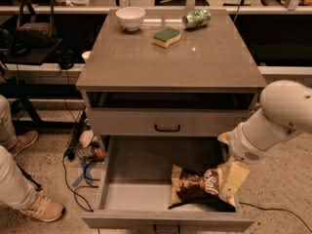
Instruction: Pick brown chip bag from middle drawer and place on counter
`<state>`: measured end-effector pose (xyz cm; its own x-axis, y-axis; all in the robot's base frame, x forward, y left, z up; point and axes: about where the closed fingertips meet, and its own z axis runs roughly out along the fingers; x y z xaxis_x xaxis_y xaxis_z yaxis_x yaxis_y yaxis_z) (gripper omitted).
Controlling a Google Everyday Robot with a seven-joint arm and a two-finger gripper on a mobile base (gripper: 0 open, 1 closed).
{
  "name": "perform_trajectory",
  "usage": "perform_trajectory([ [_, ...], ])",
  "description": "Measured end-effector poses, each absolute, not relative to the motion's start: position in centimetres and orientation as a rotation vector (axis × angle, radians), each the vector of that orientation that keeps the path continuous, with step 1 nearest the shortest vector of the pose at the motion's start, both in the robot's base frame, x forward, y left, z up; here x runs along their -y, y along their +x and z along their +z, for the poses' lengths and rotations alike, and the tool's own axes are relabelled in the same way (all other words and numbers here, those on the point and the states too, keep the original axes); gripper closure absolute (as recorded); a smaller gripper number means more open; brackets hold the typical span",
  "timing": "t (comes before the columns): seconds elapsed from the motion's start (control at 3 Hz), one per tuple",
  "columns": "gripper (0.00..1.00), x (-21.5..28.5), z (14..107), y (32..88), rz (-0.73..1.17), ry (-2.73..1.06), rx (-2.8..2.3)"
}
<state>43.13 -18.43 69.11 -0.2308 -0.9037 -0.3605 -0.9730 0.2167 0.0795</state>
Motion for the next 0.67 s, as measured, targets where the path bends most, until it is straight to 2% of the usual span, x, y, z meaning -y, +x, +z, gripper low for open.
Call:
perform_trajectory([
  [0.67,0.00,19.4,57.1,47.0,0.250,-1.739,-2.300],
])
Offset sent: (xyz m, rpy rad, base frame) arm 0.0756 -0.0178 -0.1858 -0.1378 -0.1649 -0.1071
